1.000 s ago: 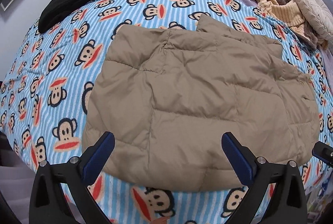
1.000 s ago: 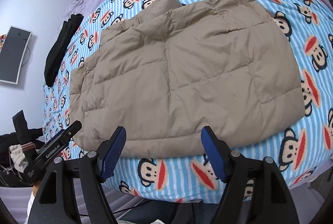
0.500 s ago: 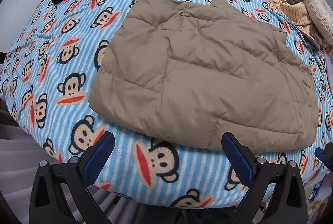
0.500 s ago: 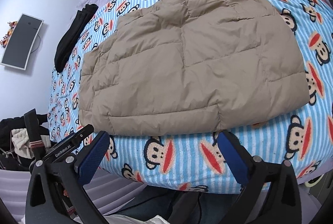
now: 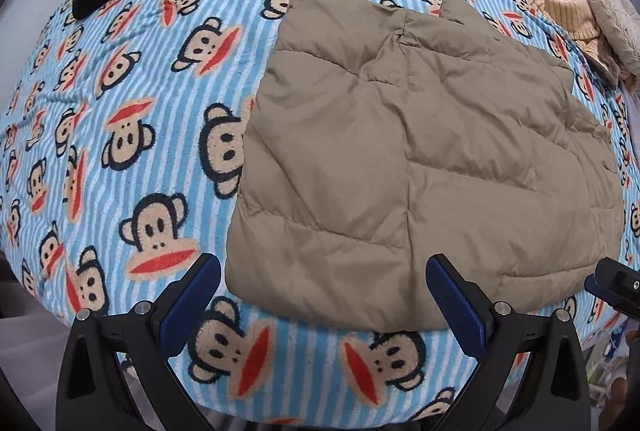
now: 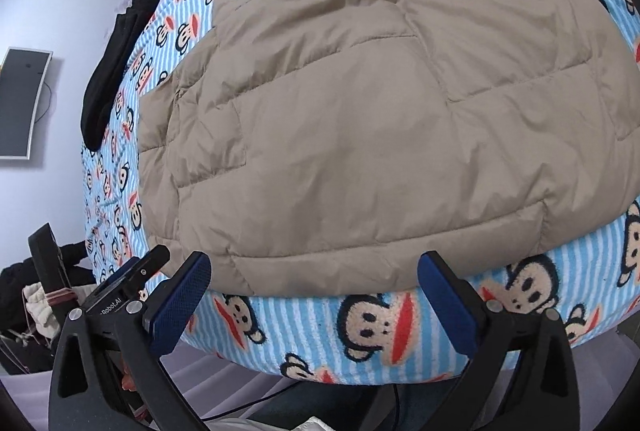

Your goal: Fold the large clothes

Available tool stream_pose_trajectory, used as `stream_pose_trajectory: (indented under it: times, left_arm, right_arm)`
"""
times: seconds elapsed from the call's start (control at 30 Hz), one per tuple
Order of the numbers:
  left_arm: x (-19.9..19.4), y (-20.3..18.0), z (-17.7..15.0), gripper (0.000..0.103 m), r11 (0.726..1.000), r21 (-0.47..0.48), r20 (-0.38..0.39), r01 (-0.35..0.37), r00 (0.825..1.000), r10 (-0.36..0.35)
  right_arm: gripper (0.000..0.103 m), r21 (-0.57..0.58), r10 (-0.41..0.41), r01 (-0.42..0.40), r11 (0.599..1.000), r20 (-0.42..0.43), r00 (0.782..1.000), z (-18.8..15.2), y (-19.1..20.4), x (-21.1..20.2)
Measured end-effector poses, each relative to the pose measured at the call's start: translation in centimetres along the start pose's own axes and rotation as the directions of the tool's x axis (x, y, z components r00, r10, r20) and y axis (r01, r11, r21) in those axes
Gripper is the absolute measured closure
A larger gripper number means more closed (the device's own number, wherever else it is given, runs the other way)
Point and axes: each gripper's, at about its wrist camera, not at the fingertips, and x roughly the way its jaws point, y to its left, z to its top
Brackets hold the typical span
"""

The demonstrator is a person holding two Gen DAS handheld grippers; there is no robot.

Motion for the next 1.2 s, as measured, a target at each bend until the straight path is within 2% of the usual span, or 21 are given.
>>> stream_pose_trajectory:
  times: [0.17, 0.23, 0.33, 0.37, 0.4, 0.5, 0.63, 0.73, 0.77, 0.83, 0.87, 0.97, 1.03, 1.07, 1.1, 1.17, 1.2]
  left_arm:
    - [1.3, 0.2, 1.1, 0.001, 0.999, 0.019, -0.017, 0.033, 0.999, -0.033]
    - [1.8, 0.2, 1.7, 0.001, 0.999, 0.025, -0.025, 0.048, 0.999, -0.047]
    - [2.3, 0.4, 2.4, 0.001, 0.997, 0.038, -0.03, 0.063, 0.998, -0.061]
    - [2.4, 0.5, 2.7, 0.001, 0.997, 0.042, -0.03, 0.069, 0.997, -0.068]
    - [2.5, 0.7, 3.0, 0.001, 0.996, 0.045, -0.029, 0.079, 0.997, -0.078]
    - [2.6, 2.0, 4.2, 0.001, 0.992, 0.037, -0.026, 0.122, 0.992, -0.121]
    - [3.1, 5.3, 6.3, 0.001, 0.981, -0.019, 0.004, 0.191, 0.982, -0.191]
    - [5.4, 7.5, 7.4, 0.001, 0.955, -0.044, -0.033, 0.295, 0.955, -0.296]
    - [6.5, 7.9, 7.6, 0.001, 0.94, -0.054, -0.063, 0.336, 0.939, -0.339]
    - [8.7, 7.8, 7.6, 0.001, 0.89, -0.076, -0.139, 0.45, 0.879, -0.457]
    - [9.4, 7.6, 7.7, 0.001, 0.874, -0.074, -0.158, 0.481, 0.859, -0.486]
    - [10.4, 5.5, 7.8, 0.001, 0.837, -0.005, -0.201, 0.547, 0.819, -0.537]
    - [10.8, 4.0, 8.0, 0.001, 0.8, 0.016, -0.234, 0.6, 0.78, -0.58]
    - [10.9, 3.2, 8.0, 0.001, 0.787, 0.024, -0.248, 0.616, 0.766, -0.593]
    - [11.2, 2.4, 8.1, 0.001, 0.785, 0.039, -0.26, 0.618, 0.765, -0.589]
    - [11.4, 1.1, 8.3, 0.004, 0.799, 0.08, -0.271, 0.596, 0.784, -0.558]
    - [11.3, 0.6, 8.3, 0.017, 0.807, 0.105, -0.268, 0.582, 0.797, -0.541]
  right_arm:
    - [0.0, 0.031, -0.018, 0.017, 0.999, 0.04, 0.999, 1.5, 0.5, -0.1]
    - [0.005, 0.042, -0.027, 0.024, 0.999, 0.061, 0.998, 2.1, 0.6, -0.1]
    - [0.035, 0.052, -0.052, 0.048, 0.997, 0.073, 0.996, 3.1, 0.7, 0.3]
    - [0.053, 0.055, -0.061, 0.057, 0.997, 0.071, 0.996, 3.4, 0.6, 0.5]
    - [0.061, 0.058, -0.066, 0.062, 0.996, 0.066, 0.996, 3.6, 0.6, 0.8]
    - [0.064, 0.062, -0.064, 0.06, 0.996, 0.055, 0.996, 4.1, 0.5, 1.8]
    - [0.064, 0.059, -0.082, 0.079, 0.995, 0.039, 0.996, 4.1, 0.1, 2.9]
    - [0.064, 0.068, -0.087, 0.085, 0.994, 0.027, 0.996, 4.2, -0.2, 3.6]
    - [0.064, 0.071, -0.088, 0.086, 0.994, 0.024, 0.996, 4.3, -0.3, 3.7]
    - [0.064, 0.074, -0.091, 0.089, 0.993, 0.02, 0.996, 4.4, -0.4, 4.0]
    - [0.064, 0.076, -0.093, 0.091, 0.993, 0.019, 0.996, 4.4, -0.5, 4.1]
    - [0.064, 0.079, -0.099, 0.098, 0.992, 0.016, 0.995, 4.5, -0.5, 4.4]
    - [0.064, 0.08, -0.107, 0.105, 0.991, 0.015, 0.994, 4.5, -0.5, 4.6]
    - [0.064, 0.079, -0.111, 0.11, 0.991, 0.014, 0.994, 4.6, -0.4, 4.7]
    - [0.064, 0.08, -0.115, 0.114, 0.99, 0.014, 0.993, 4.6, -0.4, 4.8]
    - [0.064, 0.084, -0.123, 0.121, 0.989, 0.015, 0.992, 4.7, -0.1, 4.9]
    - [0.064, 0.086, -0.126, 0.124, 0.988, 0.015, 0.992, 4.8, 0.0, 5.0]
